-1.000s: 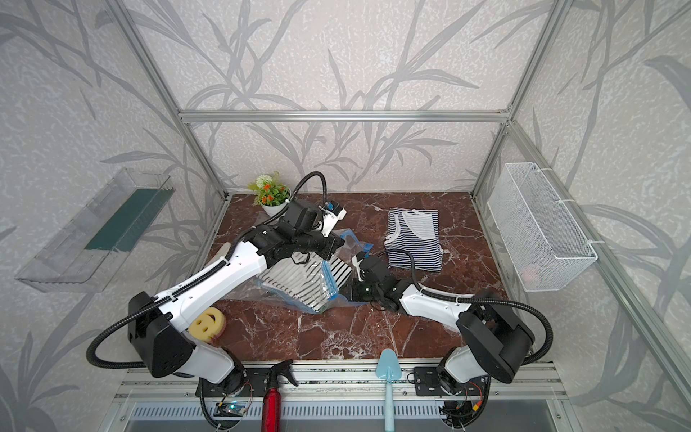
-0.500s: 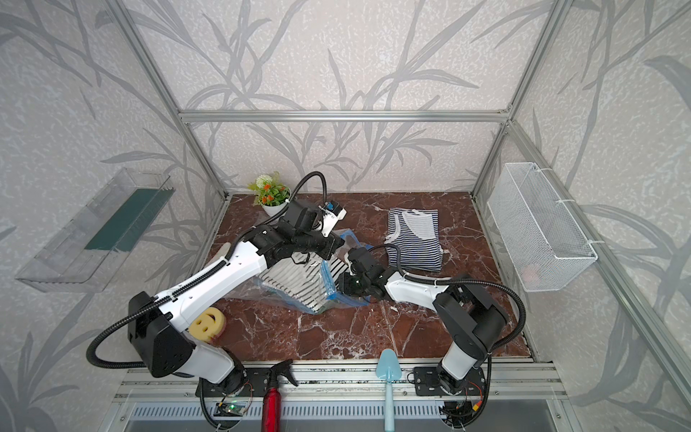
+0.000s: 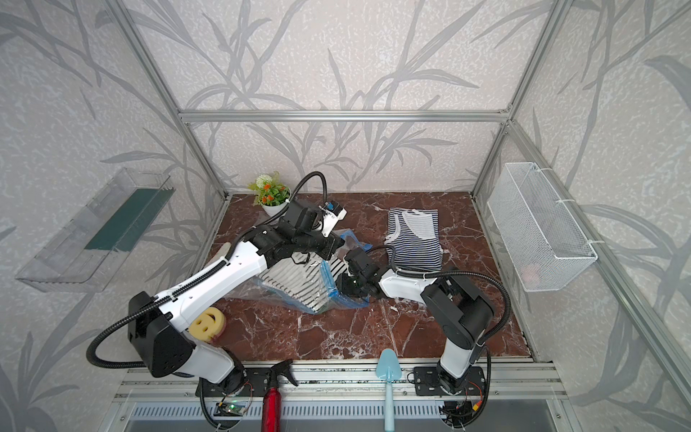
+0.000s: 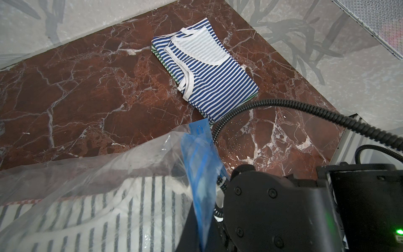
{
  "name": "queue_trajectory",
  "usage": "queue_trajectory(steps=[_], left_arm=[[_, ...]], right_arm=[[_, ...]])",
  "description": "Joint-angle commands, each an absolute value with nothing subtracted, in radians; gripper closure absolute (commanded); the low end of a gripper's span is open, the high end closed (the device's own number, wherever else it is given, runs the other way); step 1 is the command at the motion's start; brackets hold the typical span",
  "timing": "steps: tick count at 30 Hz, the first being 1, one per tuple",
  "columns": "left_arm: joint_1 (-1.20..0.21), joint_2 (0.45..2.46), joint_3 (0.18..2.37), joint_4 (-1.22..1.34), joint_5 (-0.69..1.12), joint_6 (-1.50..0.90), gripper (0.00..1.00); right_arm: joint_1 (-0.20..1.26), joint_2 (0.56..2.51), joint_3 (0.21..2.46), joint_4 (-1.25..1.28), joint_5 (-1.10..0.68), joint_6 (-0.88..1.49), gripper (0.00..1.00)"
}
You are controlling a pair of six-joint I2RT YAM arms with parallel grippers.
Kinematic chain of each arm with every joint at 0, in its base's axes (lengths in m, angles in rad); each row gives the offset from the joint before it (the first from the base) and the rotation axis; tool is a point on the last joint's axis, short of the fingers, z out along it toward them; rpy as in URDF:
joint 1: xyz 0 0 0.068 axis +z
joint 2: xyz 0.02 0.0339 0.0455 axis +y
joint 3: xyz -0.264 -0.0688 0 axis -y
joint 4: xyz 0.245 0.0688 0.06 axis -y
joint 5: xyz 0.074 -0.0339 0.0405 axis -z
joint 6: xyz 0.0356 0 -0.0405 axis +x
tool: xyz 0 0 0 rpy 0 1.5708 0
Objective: Take the tank top out of the vacuum bag
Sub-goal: Take out the tank top from the vacuum bag.
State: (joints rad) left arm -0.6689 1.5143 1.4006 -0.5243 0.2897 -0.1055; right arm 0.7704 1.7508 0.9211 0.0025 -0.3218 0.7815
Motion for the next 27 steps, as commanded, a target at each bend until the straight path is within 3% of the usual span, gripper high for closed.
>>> queue_trajectory(steps=[1, 27], left_arm=[[-0.676, 1.496, 1.400, -0.509, 0.299, -0.094, 1.00], [-0.676, 1.502, 1.405, -0.515, 0.287, -0.091, 1.00]], right_arm=[[0.766, 1.781, 0.953, 0.002, -0.319, 0.778, 0.58], [0.753, 1.724, 1.022, -0.046, -0.316, 0.735, 0.92]])
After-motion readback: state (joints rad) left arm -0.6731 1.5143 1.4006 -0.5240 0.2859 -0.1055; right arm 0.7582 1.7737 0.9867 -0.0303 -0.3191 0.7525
